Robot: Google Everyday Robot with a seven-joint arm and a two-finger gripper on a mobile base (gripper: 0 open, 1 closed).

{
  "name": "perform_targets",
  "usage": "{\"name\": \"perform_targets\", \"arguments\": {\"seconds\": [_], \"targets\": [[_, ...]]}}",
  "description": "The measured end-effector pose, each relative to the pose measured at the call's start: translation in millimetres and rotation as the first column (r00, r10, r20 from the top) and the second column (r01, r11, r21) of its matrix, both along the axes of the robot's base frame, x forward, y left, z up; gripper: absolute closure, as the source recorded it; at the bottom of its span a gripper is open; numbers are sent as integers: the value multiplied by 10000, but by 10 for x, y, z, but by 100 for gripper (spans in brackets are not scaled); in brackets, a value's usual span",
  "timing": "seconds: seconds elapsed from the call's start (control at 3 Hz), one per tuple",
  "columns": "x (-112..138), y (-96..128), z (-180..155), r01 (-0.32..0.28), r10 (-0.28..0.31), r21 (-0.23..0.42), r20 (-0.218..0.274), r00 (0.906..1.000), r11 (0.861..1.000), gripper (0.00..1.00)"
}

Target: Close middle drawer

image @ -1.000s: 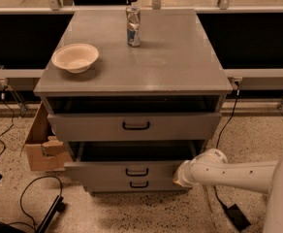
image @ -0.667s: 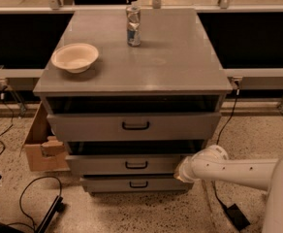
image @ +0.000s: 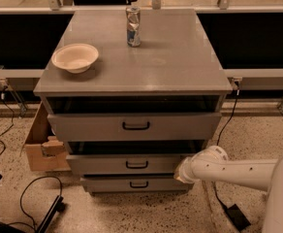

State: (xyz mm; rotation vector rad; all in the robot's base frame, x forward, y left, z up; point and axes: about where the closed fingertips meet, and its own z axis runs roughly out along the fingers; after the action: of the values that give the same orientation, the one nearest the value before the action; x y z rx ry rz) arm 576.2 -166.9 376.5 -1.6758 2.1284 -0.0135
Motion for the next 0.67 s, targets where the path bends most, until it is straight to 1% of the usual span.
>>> {"name": "perform_targets", "arguments": {"seconds": [0.67], "targets": [[-13,15,-23,-22,22,11,-41,10000,10000,15]]}}
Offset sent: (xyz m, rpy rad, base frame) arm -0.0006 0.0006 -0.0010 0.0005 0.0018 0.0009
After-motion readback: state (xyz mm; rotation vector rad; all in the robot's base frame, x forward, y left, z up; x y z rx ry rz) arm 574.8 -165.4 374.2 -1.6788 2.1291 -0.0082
